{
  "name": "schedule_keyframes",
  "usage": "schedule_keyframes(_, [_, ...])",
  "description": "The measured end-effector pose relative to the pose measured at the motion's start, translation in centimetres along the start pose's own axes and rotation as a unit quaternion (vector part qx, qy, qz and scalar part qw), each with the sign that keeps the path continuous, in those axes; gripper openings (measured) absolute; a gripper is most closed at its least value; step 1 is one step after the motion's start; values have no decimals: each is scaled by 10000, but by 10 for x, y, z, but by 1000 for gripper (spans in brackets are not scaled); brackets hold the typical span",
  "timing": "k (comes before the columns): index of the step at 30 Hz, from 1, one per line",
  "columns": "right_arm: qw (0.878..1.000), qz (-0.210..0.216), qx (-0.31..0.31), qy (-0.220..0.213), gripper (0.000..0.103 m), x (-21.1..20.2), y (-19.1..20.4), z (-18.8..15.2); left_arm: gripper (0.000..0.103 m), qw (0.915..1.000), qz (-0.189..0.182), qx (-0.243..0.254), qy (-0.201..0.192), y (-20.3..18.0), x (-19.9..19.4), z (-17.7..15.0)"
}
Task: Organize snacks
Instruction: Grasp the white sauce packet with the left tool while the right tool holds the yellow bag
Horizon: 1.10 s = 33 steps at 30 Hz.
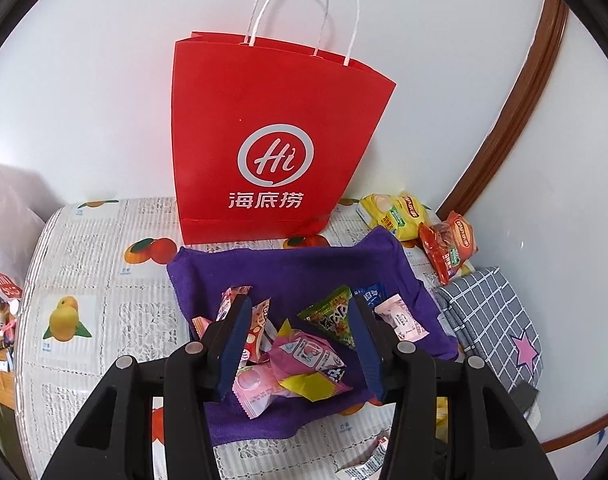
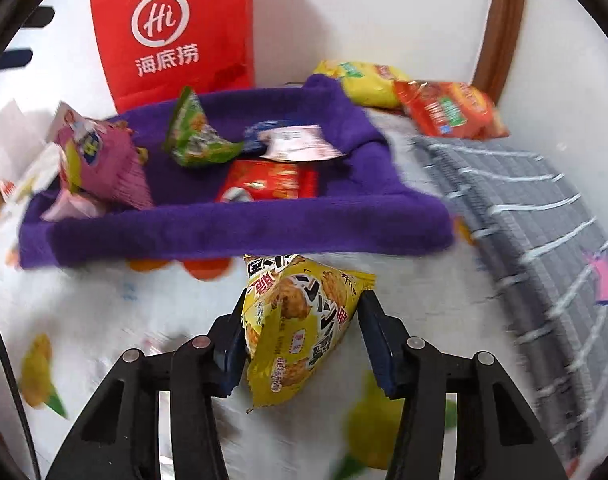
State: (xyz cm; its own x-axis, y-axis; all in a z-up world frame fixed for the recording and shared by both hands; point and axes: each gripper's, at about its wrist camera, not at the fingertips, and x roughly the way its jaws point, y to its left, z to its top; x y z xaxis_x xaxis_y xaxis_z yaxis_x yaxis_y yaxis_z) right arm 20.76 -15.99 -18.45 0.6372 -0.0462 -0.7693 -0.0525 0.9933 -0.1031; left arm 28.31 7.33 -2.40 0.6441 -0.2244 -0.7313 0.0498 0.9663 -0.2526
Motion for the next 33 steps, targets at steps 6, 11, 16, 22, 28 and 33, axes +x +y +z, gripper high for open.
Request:
schedule_keyframes(6, [9995,-106,291,87,51,-14,-51,-19,48,9998,-22,162,135,-14,8,-4])
schedule_keyframes(11, [9980,161,605,114,52,-15,-73,-27,48,9984,-185,371,394,-36,13,-16])
schedule_keyframes(16, [9971,272,691,148,52,-13,-75,-24,48,9954,-330,637,642,-56,9,-45])
schedule_keyframes(22, [9977,190,623,165,52,-14,-72,-24,68,9881,-324,1222,882,-70,7,-106])
schedule_keyframes(28, [9978,182,622,166,52,-13,-72,-24,70,9794,-308,1448,1377,-74,36,-164])
schedule_keyframes(33, [9975,230,641,173,53,-13,-72,-24,70,9705,-622,1753,1536,-80,45,-179])
